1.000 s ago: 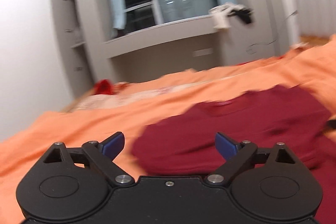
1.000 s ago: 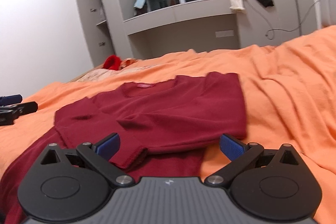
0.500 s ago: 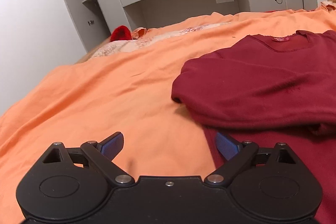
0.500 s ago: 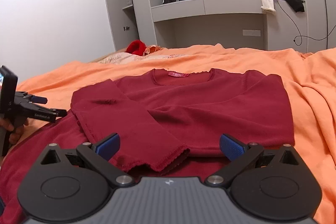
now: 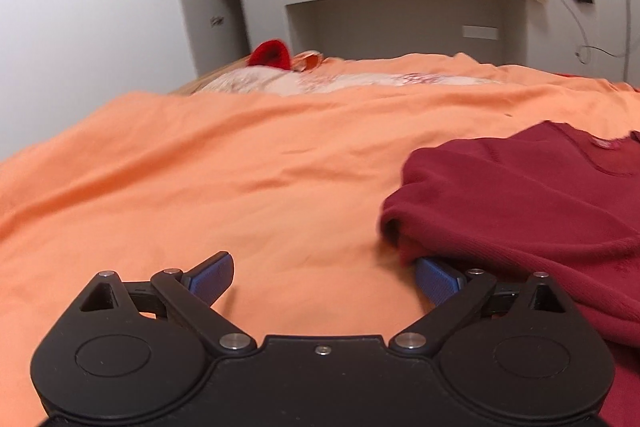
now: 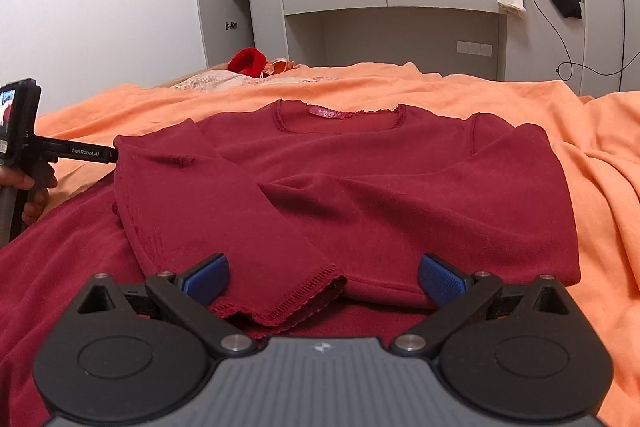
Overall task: Fold small clothes
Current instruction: 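Open the left gripper and smooth the folded sleeve edge, then move the right tool to the sweater's side edge and close on it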
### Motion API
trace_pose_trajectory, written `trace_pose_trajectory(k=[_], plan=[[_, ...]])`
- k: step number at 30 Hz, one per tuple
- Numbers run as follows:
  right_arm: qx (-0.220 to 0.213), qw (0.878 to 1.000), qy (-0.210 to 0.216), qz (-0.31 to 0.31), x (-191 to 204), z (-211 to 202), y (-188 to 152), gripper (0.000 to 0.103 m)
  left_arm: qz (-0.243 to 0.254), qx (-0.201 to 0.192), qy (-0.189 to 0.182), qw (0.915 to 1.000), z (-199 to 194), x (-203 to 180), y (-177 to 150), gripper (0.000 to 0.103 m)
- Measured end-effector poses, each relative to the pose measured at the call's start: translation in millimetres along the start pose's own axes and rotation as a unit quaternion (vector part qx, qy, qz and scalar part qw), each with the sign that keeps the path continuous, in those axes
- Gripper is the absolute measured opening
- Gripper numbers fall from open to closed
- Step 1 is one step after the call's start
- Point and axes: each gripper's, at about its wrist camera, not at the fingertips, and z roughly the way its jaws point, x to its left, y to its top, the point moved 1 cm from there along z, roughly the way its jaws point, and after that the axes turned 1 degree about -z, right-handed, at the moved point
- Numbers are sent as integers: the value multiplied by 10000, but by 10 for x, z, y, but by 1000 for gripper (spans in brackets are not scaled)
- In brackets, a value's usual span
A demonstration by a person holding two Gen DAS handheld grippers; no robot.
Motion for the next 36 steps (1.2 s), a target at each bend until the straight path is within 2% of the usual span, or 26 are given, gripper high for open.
trace_pose_trajectory(k=[3,6,13,15,18,24,27,30,32,34,36], plan=[[19,10000,-6,2,-9,-3,-7,103,-306,219,305,9988,75,93,-10,93],[63,10000,-19,-1,-23,2,-1,103,-658,314,196,9971,55,208,-2,93],[48,10000,-69,-40,-21,-68,1,103,-642,248,200,9974,-266,293,-28,98],[-47,10000,-27,-30,-36,-146,3,103,-570,120,138,9982,-462,298,-47,102],[-234,9997,49,19,-73,-339,-1,103,-480,-92,-39,9988,-768,270,-88,102],[-813,9962,169,-261,-2,-912,-33,103,-222,-555,-650,9961,-1495,76,-254,102],[-1060,9918,263,-657,134,-1261,-155,103,-92,-719,-966,9927,-1824,-38,-339,102],[-1278,9826,202,-1334,337,-1572,-369,103,41,-822,-1279,9884,-2087,-146,-448,102],[-1227,9762,255,-1770,483,-1704,-495,103,118,-846,-1446,9858,-2217,-207,-552,102],[-992,9679,398,-2276,666,-1818,-609,103,221,-804,-1626,9832,-2316,-278,-669,102],[-836,9536,506,-2849,844,-1927,-745,103,357,-739,-1762,9809,-2353,-335,-781,102]])
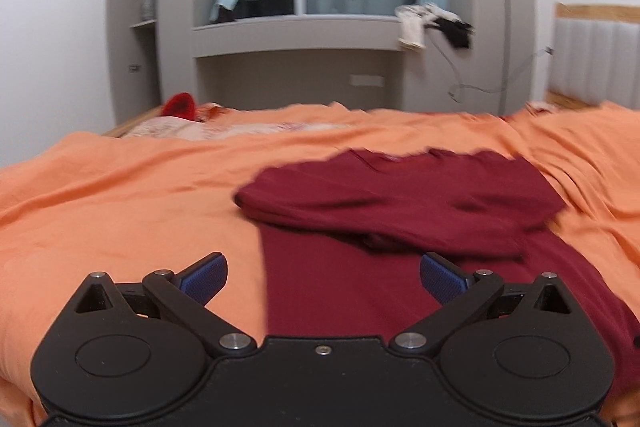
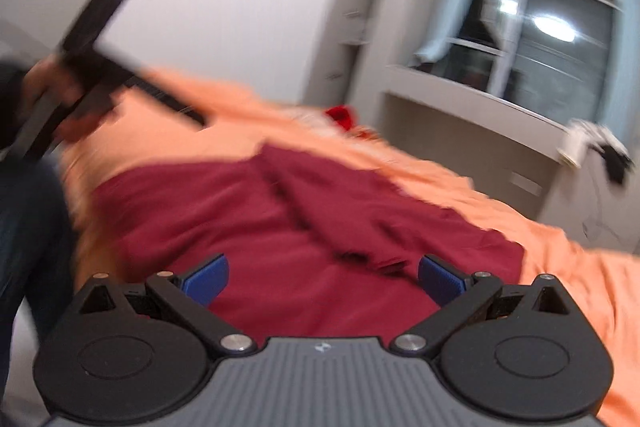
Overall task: Fold small clothes
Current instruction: 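Move the right tool to the sweater's side edge and close on it, then close the left gripper on the same side edge near the right gripper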
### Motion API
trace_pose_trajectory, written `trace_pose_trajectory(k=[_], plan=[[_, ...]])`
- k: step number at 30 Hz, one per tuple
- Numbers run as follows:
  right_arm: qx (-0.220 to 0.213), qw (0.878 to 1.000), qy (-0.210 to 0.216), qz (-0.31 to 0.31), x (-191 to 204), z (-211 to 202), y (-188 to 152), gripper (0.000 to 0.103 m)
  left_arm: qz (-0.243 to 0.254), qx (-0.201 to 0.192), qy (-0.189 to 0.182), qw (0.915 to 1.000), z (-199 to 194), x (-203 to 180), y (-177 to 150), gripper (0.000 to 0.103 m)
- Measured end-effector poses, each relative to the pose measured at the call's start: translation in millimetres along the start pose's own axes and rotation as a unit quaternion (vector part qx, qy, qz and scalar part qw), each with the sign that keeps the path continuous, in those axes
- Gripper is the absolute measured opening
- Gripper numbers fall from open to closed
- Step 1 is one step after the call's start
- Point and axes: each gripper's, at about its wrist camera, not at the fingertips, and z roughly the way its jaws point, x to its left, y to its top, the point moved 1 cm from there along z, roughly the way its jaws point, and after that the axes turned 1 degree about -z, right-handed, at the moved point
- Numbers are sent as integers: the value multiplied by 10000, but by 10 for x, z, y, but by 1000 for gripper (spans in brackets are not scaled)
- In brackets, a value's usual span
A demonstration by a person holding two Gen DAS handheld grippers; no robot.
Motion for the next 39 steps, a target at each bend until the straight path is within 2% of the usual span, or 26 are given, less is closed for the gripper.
trace_pose_trajectory(k=[3,8,11,14,16,19,21,25,26,27,29,32,35,39], plan=[[254,9961,-19,-842,302,-57,-48,103,148,167,-169,9996,-57,-99,-155,102],[1049,9809,-203,-1624,626,140,-242,103,276,254,-239,9990,-136,-114,-378,102],[1335,9662,-643,-2112,803,269,-367,103,318,350,-277,9985,-169,-111,-499,102],[1411,9502,-1071,-2565,898,361,-446,103,364,400,-295,9981,-203,-102,-591,102],[1434,9420,-1140,-2814,960,398,-498,102,347,417,-334,9980,-229,-81,-628,102],[1510,9270,-1173,-3228,1081,476,-603,94,252,408,-403,9980,-271,-46,-655,102],[1519,9174,-1183,-3482,1142,504,-662,79,238,351,-443,9981,-306,-44,-663,102],[1426,9224,-1113,-3414,1147,485,-635,60,425,245,-472,9977,-381,-87,-683,102],[1399,9234,-1124,-3392,1138,477,-621,50,468,241,-477,9975,-395,-103,-687,102],[1360,9234,-1146,-3400,1130,456,-618,34,519,233,-485,9972,-408,-117,-695,102],[1263,9216,-1225,-3460,1112,413,-607,14,636,193,-479,9966,-431,-148,-711,102],[1057,9252,-1233,-3429,1108,335,-551,10,845,62,-513,9951,-477,-211,-741,102],[888,9349,-1288,-3187,1032,238,-419,9,1113,-43,-631,9918,-523,-307,-786,102],[596,9614,-1330,-2334,769,135,-99,9,1488,-91,-773,9858,-534,-495,-867,102]])
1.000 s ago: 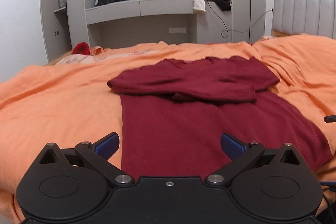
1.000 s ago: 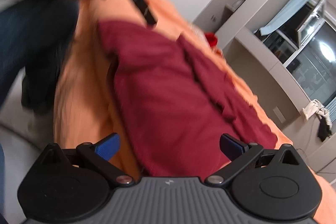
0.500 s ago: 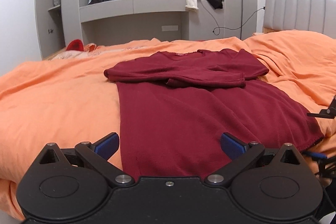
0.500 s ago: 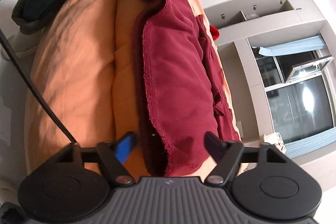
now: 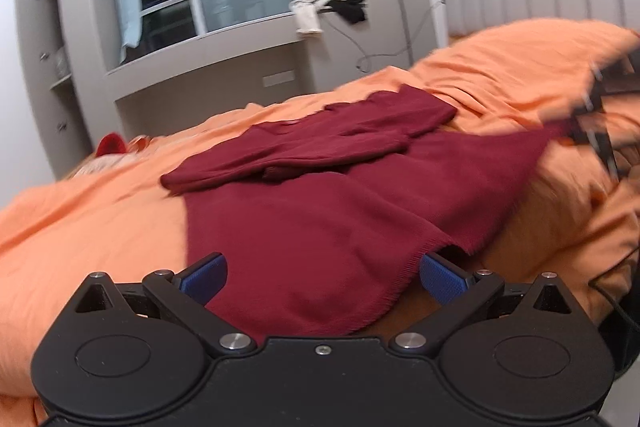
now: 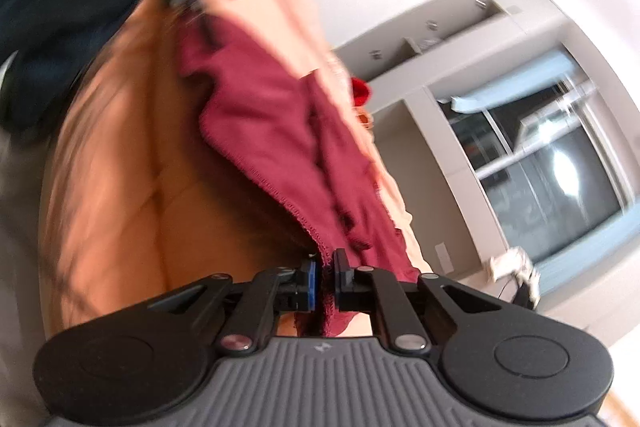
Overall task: Fold small clothes
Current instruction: 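Close the left gripper on the same side edge near the right gripper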
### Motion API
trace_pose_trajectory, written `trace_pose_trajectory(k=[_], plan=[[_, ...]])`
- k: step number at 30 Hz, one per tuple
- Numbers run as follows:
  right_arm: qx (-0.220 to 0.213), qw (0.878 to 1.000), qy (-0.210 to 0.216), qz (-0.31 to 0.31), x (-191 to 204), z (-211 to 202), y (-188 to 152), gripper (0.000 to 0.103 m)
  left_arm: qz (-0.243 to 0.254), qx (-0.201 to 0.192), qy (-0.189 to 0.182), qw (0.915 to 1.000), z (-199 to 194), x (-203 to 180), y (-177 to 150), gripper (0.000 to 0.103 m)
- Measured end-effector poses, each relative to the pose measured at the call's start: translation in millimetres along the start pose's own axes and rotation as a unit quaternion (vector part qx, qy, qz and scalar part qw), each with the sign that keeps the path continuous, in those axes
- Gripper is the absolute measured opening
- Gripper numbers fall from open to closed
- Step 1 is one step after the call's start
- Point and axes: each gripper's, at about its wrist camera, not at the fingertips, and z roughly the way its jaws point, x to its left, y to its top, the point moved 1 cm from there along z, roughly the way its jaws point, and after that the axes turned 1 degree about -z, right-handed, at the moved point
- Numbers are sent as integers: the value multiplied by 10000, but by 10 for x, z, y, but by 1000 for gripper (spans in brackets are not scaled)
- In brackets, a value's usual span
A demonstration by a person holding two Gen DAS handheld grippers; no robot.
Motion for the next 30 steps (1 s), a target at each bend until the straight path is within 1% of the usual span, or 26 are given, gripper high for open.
trace_pose_trajectory(k=[3,4,6,7,10,12,14,15,16,18,19,20,22,23,27,28,29,30], plan=[[-162,9974,5,703,-341,-6,95,8,336,93,-2,9994,108,-202,-18,102],[-201,9961,5,854,-432,-2,118,8,452,189,72,9988,165,-263,-23,102],[-302,9931,-38,1132,-595,15,153,8,670,455,400,9959,328,-394,-8,102],[-349,9919,-75,1222,-659,24,161,8,700,504,521,9949,390,-437,1,102],[-497,9891,-246,1361,-814,55,190,8,874,428,811,9919,493,-530,22,99],[-601,9861,-317,1513,-916,63,187,8,1016,351,1037,9888,529,-566,35,94],[-677,9840,-370,1604,-991,63,193,8,957,349,1153,9881,540,-526,51,85],[-712,9833,-406,1628,-1023,58,178,8,864,369,1201,9883,539,-478,60,82],[-736,9825,-427,1657,-1046,50,169,8,764,379,1254,9884,530,-431,70,76],[-776,9805,-444,1749,-1093,34,137,8,539,415,1482,9866,508,-317,90,64],[-787,9798,-457,1781,-1111,27,122,8,428,451,1568,9857,491,-249,99,52],[-797,9793,-466,1802,-1118,16,111,8,277,483,1614,9853,470,-173,115,45],[-821,9779,-477,1861,-1147,1,69,8,-58,514,1665,9847,413,-30,137,39],[-830,9772,-479,1896,-1147,-13,54,8,-168,518,1693,9841,383,29,140,38],[-857,9749,-542,1982,-1113,-92,0,8,-218,467,1908,9803,273,141,131,37],[-902,9724,-595,2069,-1103,-131,-35,8,-234,450,1932,9799,250,156,127,33],[-943,9688,-632,2202,-1080,-177,-61,8,-264,425,1924,9800,228,173,121,21],[-976,9656,-664,2319,-1060,-216,-93,7,-306,386,1873,9811,205,185,117,12]])
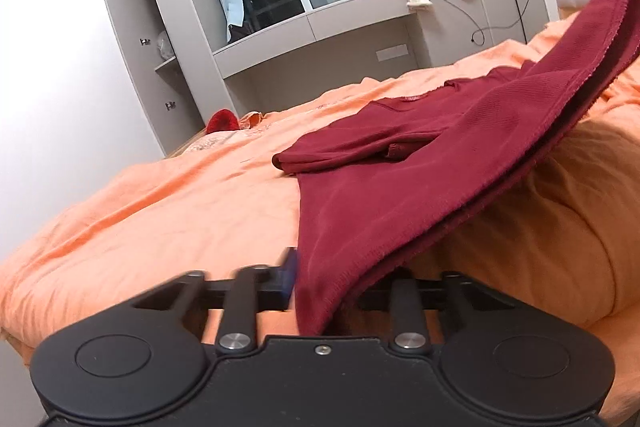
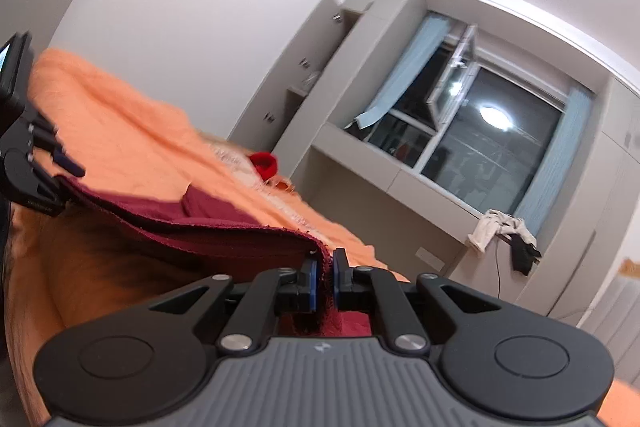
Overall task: Fold small clothes
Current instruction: 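Close the left gripper on the same side edge near the right gripper, then lift the side edge with both grippers and fold it over the sweater body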
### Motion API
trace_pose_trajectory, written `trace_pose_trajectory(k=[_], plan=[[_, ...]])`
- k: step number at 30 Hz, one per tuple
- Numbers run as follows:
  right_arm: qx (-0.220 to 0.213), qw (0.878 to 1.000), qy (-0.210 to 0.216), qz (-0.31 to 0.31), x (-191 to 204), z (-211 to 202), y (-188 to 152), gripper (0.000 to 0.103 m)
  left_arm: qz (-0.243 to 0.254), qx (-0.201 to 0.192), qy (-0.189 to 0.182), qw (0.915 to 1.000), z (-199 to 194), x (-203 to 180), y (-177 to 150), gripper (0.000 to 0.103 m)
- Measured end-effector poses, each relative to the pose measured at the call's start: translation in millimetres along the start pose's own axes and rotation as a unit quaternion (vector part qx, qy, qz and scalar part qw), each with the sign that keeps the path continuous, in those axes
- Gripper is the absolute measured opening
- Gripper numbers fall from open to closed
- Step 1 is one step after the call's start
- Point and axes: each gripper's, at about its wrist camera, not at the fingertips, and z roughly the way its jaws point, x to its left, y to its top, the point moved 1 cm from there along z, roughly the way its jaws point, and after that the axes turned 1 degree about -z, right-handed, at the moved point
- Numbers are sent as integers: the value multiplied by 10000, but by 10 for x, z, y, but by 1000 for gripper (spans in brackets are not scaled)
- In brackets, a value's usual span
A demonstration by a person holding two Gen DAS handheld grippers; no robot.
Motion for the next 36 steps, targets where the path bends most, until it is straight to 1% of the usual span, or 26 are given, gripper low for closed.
trace_pose_trajectory(k=[1,2,6,8,11,13,18,21,25,28,31,34,36], plan=[[-37,10000,-53,38,16,-42,-32,7,-44,-53,-64,10000,-14,12,2,7],[-73,9999,-128,40,43,-87,-70,7,-88,-151,-111,9998,-42,24,1,7],[-111,9994,-315,13,132,-279,-223,7,-220,-560,-91,9981,-164,90,34,6],[-131,9991,-402,-2,148,-367,-252,6,-257,-742,-43,9969,-268,133,65,6],[-216,9986,-471,103,107,-566,-257,6,-378,-946,-96,9948,-456,209,135,6],[-334,9981,-510,103,77,-726,-224,6,-461,-1096,-154,9928,-612,257,170,6],[-603,9964,-590,27,89,-1226,-56,6,-583,-1459,-268,9872,-1152,294,188,6],[-695,9958,-601,33,59,-1508,58,6,-527,-1617,-366,9847,-1471,293,204,6],[-716,9960,-521,116,-25,-1701,187,6,-429,-1763,-459,9823,-1695,316,264,6],[-747,9953,-612,39,-78,-1622,236,6,-401,-1844,-485,9808,-1702,317,340,6],[-753,9945,-728,33,-198,-1340,310,6,-349,-1964,-364,9792,-1577,294,469,6],[-711,9935,-888,-34,-324,-945,368,6,-427,-1968,-314,9790,-1291,317,709,6],[-652,9931,-966,-89,-378,-649,353,6,-381,-1918,-295,9803,-1046,305,867,6]])
